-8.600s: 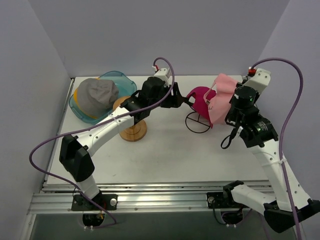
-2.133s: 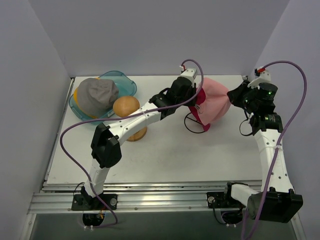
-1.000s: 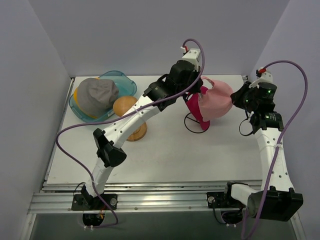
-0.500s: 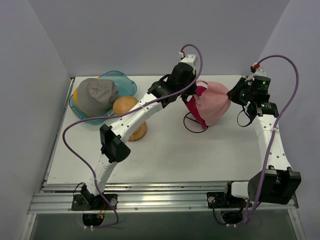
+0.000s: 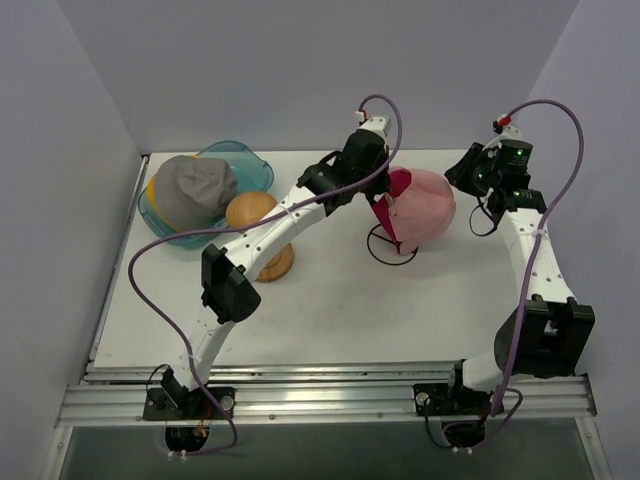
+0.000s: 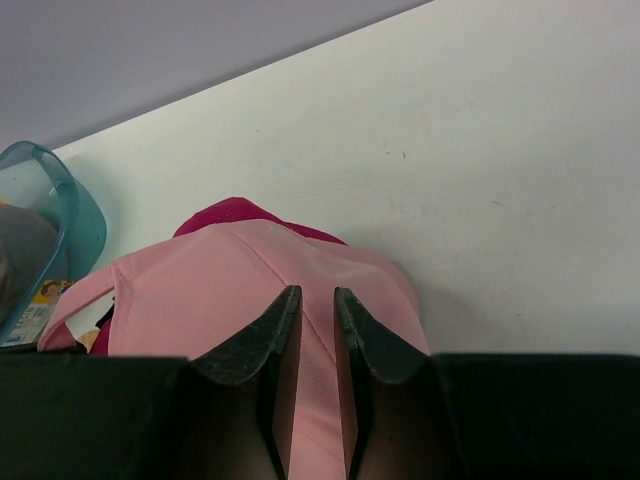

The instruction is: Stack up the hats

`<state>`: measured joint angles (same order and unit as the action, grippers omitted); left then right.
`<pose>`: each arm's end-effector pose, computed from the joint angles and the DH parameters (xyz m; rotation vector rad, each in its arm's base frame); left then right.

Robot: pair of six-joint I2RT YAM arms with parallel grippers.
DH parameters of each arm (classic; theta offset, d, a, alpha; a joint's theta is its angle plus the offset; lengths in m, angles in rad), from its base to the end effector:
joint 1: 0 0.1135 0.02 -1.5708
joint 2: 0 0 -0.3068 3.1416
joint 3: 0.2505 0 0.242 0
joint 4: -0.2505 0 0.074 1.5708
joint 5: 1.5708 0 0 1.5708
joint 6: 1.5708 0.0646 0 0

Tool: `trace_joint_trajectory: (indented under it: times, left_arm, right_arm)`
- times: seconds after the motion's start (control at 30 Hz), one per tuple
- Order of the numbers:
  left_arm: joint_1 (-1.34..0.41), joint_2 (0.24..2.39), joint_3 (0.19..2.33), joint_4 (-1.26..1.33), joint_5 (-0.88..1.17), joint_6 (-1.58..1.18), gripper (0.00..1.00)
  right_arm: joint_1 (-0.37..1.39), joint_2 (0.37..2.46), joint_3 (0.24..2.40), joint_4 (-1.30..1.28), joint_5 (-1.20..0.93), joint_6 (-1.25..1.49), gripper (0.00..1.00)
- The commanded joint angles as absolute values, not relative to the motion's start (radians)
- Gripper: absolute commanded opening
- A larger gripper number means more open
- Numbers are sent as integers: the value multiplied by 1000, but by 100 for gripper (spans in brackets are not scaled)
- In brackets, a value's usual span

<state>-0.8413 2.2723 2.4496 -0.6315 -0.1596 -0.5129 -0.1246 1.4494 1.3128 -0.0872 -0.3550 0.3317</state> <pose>0.3822 -0.4121 0.3878 0.2383 2.0757 -0.6865 0.3545 -0.0218 0.4157 0.1550 1.7978 0.4660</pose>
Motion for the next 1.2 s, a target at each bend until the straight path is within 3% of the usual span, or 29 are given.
trace_joint_trajectory:
  times: [0.0, 0.57, 1.17]
  left_arm:
    - [-833, 2243, 2453, -574, -146, -518, 2]
    - [-828, 2215, 2413, -566, -153, -526, 2]
    - [-830, 2203, 2388, -546, -152, -528, 2]
  right_arm:
    - [-121, 1450, 1312, -11, -385, 353, 17]
    - [-140, 1207, 1117, -55, -264, 431, 32]
    - [-147, 1250, 1048, 34, -281, 500, 24]
